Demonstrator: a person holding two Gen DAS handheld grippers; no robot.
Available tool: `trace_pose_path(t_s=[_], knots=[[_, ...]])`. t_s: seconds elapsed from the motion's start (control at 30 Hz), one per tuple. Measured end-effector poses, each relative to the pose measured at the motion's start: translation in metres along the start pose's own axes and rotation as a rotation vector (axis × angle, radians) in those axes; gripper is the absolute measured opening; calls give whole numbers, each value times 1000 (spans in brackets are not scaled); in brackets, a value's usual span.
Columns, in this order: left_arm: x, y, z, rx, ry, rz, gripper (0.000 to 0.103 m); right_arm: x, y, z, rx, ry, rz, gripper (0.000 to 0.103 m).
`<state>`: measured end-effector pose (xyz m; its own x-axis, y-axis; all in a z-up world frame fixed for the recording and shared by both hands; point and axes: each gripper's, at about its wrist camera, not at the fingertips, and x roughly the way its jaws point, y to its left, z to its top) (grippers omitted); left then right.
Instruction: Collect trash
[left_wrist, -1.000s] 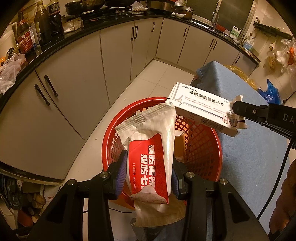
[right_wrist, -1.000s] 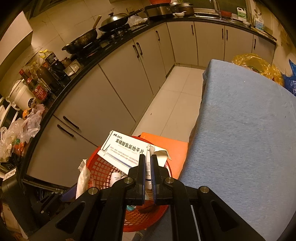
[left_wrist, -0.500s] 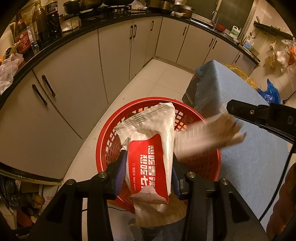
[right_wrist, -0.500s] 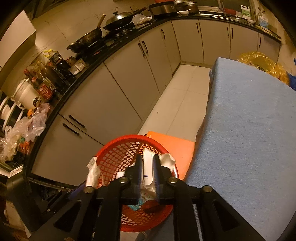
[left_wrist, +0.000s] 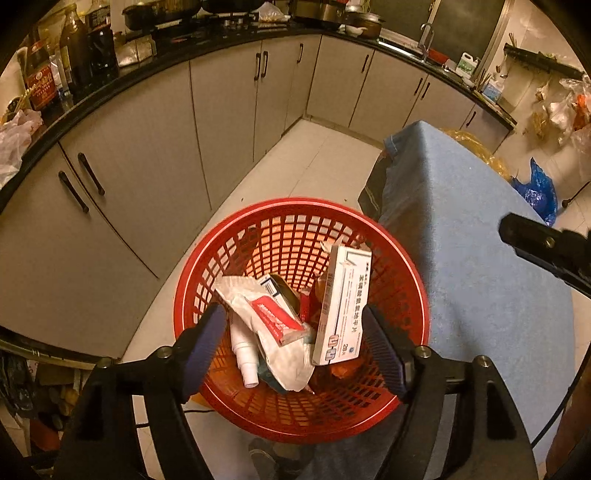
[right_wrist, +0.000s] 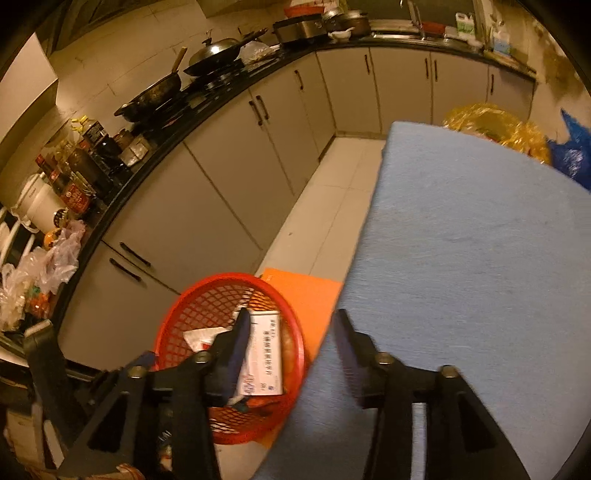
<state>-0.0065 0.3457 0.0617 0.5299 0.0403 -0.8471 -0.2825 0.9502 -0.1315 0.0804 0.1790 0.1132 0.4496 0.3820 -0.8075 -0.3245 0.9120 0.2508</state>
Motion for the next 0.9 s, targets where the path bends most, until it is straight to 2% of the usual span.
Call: trace_pose_path(t_s=[0.03,0.07,0.17,0.27,0.37,0.5,0.6,0.67,0.77,0.83,0.9], knots=[[-3,0,0,0,-14,8,77,-4,0,-2,-20,-10,-36,79],[-6,0,-1,-2,-30,15,78,-10,2,-5,-44,-23,-74,82],[-16,-1,-3,-6,-84,56,84,-20,5,-13,-116,-38,-146,87],[-29,0,-9,-6,-143,95,85,-32,7,-25,-181,-51,-205,90],[-44,1,-17,0,-189,156,86,-45,8,-38,-238,-70,-222,91],[-76,-7,-33,18,-234,231,86,-63,4,-60,-284,-70,-195,91],[-104,-23,-50,46,-271,281,92,-86,-1,-81,-328,-83,-168,91],[-117,-34,-60,59,-290,289,94,-103,-7,-94,-357,-96,-169,91],[-134,-59,-73,92,-267,323,97,-128,-22,-110,-382,-106,-162,91],[-139,-76,-76,117,-219,387,97,-142,-33,-120,-381,-110,-164,94],[-144,-89,-80,134,-180,406,97,-150,-44,-126,-371,-105,-157,95]])
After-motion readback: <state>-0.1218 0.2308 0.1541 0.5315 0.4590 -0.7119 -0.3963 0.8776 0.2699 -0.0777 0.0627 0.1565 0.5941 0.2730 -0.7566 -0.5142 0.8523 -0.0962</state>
